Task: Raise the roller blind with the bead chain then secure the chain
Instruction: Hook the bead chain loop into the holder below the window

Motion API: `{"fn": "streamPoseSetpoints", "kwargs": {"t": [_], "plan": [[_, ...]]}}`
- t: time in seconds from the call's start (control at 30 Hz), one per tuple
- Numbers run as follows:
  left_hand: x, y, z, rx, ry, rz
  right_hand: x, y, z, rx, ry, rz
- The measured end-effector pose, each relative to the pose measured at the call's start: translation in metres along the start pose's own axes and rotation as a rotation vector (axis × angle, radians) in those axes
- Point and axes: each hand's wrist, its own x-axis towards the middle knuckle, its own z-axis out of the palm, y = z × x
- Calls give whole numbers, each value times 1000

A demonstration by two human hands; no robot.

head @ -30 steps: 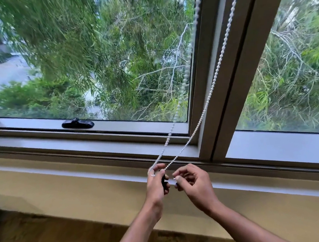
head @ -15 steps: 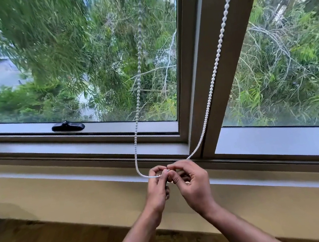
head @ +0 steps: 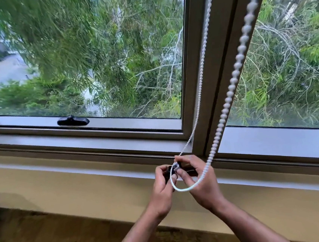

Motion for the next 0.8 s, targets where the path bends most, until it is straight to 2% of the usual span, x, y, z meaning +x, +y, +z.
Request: {"fn": "streamPoseSetpoints", "kwargs": {"t": [0.23, 0.57, 0.8], "plan": [[-2, -5, -2, 152, 57, 136, 0, -8, -9, -26, -64, -114], [-2, -3, -7, 197, 74, 175, 8, -9, -23, -69, -144, -238], [-2, 2, -6, 208, 74, 209, 22, -11, -34, -188, -212, -342]]}}
